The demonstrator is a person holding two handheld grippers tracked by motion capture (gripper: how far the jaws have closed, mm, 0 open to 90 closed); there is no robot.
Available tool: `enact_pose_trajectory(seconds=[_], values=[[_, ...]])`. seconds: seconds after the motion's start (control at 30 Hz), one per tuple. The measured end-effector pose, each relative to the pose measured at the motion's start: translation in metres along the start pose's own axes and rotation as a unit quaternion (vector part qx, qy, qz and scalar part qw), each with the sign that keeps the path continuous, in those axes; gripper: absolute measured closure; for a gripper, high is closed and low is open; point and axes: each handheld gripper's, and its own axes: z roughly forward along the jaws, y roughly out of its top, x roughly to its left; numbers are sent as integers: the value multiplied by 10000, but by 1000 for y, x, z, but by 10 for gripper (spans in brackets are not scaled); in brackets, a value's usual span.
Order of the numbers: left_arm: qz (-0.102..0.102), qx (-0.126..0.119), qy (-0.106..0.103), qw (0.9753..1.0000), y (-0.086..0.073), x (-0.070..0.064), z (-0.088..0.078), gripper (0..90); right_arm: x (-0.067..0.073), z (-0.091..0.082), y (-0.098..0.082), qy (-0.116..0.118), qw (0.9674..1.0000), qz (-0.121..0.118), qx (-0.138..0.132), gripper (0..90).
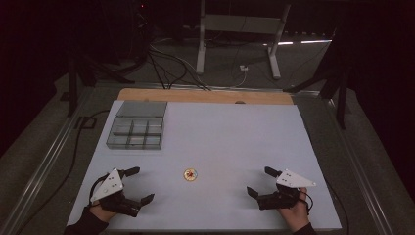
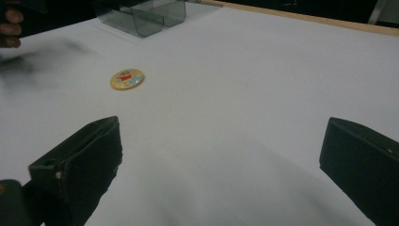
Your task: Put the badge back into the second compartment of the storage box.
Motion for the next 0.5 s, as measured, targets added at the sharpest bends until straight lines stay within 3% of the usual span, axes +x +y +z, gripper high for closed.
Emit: enact_pose_trajectory(seconds=[0.27,0.5], values=[[7,129,-58,9999,0,0,2,4,0,0,0,40,10000,56,-6,0],[99,263,-192,9994,4,-4,2,4,3,-2,2,-136,9999,26,-85,0]])
